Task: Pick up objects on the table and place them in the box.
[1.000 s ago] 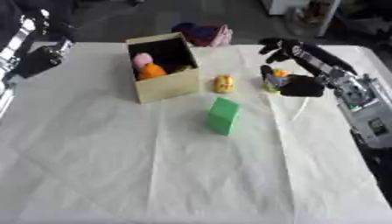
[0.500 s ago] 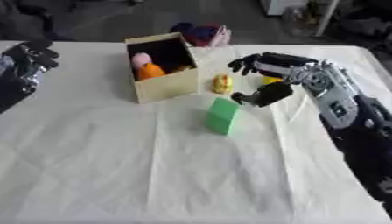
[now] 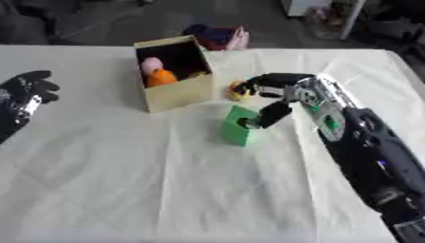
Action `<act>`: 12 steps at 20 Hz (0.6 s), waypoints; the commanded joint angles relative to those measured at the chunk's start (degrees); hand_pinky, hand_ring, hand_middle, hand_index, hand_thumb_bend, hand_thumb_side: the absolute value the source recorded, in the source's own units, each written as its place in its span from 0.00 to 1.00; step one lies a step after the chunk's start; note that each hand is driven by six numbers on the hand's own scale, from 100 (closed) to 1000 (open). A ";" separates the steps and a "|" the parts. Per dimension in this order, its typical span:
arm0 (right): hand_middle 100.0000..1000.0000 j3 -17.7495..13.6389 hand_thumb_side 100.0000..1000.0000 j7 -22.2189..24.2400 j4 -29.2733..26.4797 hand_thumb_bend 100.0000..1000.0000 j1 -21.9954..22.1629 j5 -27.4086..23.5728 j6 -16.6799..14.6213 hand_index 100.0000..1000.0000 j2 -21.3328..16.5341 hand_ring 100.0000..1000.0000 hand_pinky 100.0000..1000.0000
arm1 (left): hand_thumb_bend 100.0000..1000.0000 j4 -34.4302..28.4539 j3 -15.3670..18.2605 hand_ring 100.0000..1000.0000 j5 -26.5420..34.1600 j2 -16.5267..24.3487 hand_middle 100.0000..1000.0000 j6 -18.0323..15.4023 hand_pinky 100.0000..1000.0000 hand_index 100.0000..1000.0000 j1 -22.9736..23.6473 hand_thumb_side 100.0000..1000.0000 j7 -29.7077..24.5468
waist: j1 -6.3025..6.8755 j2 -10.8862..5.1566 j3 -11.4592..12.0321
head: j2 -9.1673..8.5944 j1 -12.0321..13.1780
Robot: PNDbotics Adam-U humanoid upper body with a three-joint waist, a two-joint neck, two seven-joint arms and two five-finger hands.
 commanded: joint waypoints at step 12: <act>0.49 -2.65 0.14 -8.99 -2.27 0.00 -2.04 4.91 1.97 0.87 -0.48 0.56 0.76 | 0.00 -1.74 0.75 0.68 0.28 -0.94 0.65 0.94 0.79 0.89 1.21 0.76 -0.77 | -0.66 -1.00 0.04 | -0.18 -0.02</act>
